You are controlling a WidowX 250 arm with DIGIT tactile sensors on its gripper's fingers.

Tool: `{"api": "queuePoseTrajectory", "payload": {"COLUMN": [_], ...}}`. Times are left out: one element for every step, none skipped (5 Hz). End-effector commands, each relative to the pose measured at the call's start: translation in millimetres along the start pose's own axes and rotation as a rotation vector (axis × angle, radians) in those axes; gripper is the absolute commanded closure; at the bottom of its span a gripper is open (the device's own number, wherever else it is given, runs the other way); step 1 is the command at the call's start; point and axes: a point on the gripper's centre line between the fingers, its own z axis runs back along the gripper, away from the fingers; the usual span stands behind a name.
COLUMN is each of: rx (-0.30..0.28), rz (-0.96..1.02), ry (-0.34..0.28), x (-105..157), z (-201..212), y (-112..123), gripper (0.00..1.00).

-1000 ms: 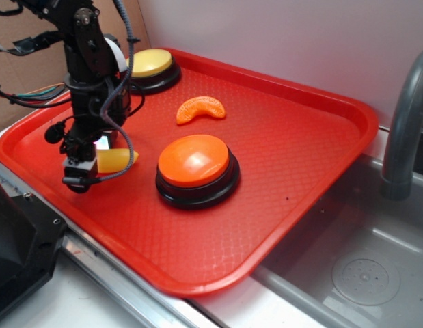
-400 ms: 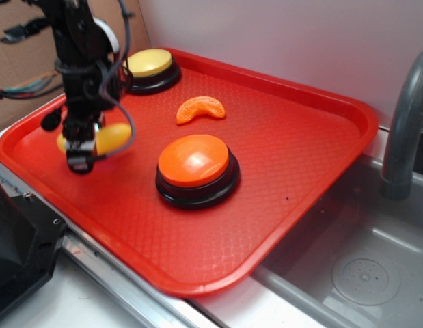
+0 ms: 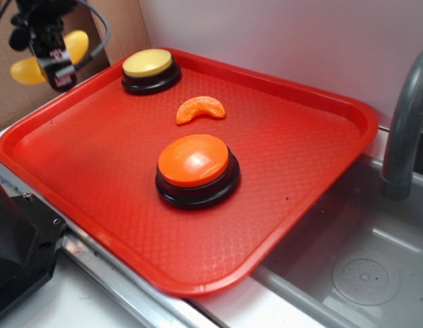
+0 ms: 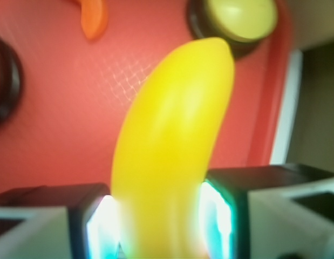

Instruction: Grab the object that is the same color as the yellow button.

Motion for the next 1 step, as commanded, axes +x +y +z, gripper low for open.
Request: {"api": "queuePoseTrajectory", "payload": {"rx": [0.021], "rz": [0.346], "ry": [-0.035], "x": [-2.8], "z": [46.7], "y": [-17.8], "gripper": [1.00]}}
